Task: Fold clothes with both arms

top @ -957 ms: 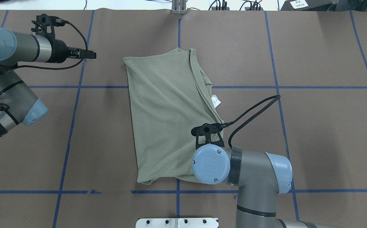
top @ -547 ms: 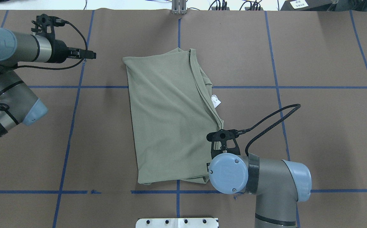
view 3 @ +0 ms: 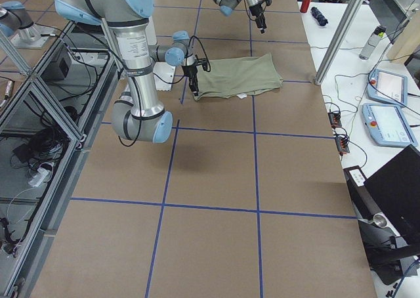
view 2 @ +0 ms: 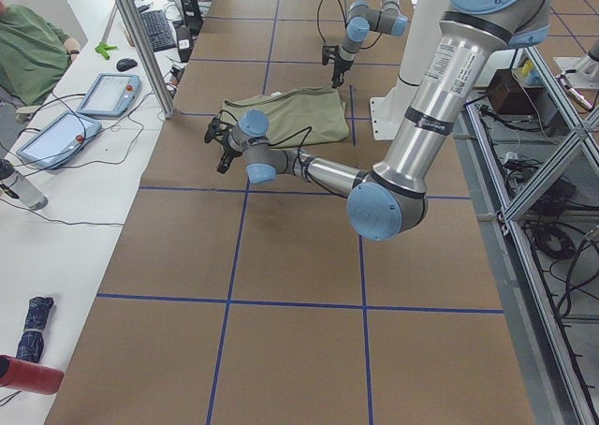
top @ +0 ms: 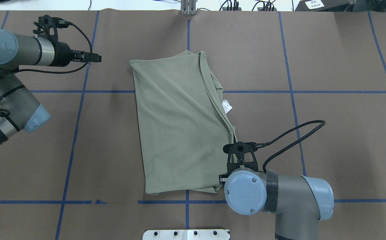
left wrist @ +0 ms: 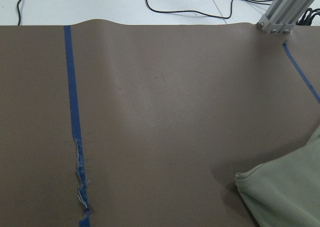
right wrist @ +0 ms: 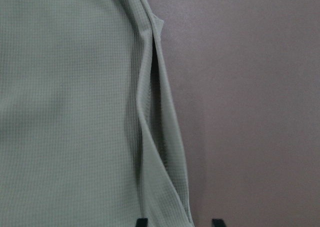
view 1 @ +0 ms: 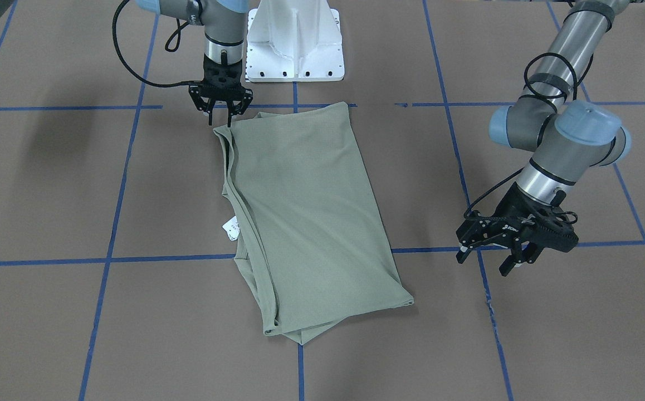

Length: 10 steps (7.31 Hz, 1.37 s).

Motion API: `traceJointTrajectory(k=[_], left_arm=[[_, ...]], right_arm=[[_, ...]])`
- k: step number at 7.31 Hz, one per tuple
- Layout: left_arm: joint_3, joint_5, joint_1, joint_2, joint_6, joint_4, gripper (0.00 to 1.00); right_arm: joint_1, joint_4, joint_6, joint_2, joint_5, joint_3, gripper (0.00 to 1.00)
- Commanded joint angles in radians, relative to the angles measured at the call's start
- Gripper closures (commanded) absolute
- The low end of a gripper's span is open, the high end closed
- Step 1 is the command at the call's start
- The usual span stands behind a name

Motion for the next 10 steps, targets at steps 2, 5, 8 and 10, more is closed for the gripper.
traceJointTrajectory(k=[2, 5, 8, 10], left_arm=[[-0.003, 0.0, 0.0, 0.0, 0.0, 0.0, 0.0], [-0.003, -0.002, 0.0, 0.0, -0.002, 0.0, 0.0], [-0.006, 0.0, 0.005, -0.002, -0.017, -0.002, 0.0], [-0.003, 0.0, 0.008, -0.002, -0.017, -0.008, 0.0]], right_arm=[[0.04, 0.058, -0.047, 0.009, -0.001, 0.014, 0.0], [0.253, 0.148, -0.176, 0.202, 0.097, -0.19, 0.0], [0.363, 0.237, -0.282, 0.379, 0.141, -0.534, 0.0], [0.364, 0.321, -0.308, 0.377, 0.141, -0.635, 0.0]])
